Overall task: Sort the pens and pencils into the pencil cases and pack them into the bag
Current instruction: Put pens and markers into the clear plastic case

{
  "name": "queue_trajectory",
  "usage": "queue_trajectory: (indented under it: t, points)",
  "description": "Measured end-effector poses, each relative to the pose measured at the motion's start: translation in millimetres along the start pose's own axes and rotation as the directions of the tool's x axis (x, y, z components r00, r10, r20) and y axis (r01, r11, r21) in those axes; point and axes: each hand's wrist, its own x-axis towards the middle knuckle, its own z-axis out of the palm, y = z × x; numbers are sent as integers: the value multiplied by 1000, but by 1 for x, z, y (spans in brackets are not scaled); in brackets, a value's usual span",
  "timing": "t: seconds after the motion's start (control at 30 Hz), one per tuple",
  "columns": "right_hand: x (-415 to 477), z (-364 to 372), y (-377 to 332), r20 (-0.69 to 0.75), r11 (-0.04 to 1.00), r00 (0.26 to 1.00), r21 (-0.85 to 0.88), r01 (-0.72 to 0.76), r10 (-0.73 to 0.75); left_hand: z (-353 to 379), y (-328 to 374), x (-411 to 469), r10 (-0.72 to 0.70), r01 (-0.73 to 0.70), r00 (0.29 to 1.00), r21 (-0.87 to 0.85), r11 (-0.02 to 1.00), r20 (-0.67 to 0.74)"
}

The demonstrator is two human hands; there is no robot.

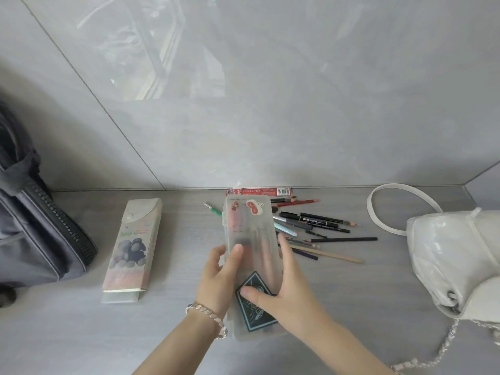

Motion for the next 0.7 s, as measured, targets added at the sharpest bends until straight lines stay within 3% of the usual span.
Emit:
queue_trajectory:
  t: [0.1,0.27,0.33,0.4,0.47,0.5,0.57,0.7]
  points:
    - [2,-7,2,-25,990,997,118,-73,76,-2,-5,-1,63,-62,998,-55,997,21]
    - [1,-19,-2,-31,959,999,281,-29,39,-2,-9,-1,141,-123,980,-134,983,139]
    - [-2,-17,-4,-126,979,992,203,-7,33,-2,-9,2,118,-110,985,-72,991,129]
    - [-5,-13,-5,-242,999,970,-46,7,-18,0,-8,4,42,-38,990,-34,999,135]
    - [-8,-9,-9,-240,946,958,-314,79,-160,4,-5,1,-32,44,978,-52,998,204]
    - [-8,-7,-10,-201,922,955,-363,137,-220,6,-4,0,-57,77,971,-78,994,233]
    - [-9,-3,-11,-129,922,962,-340,185,-241,8,-5,0,-79,116,969,-152,981,233]
    - [-3,-2,-8,-6,970,993,-215,117,-121,6,-4,-1,-94,152,956,-196,969,278]
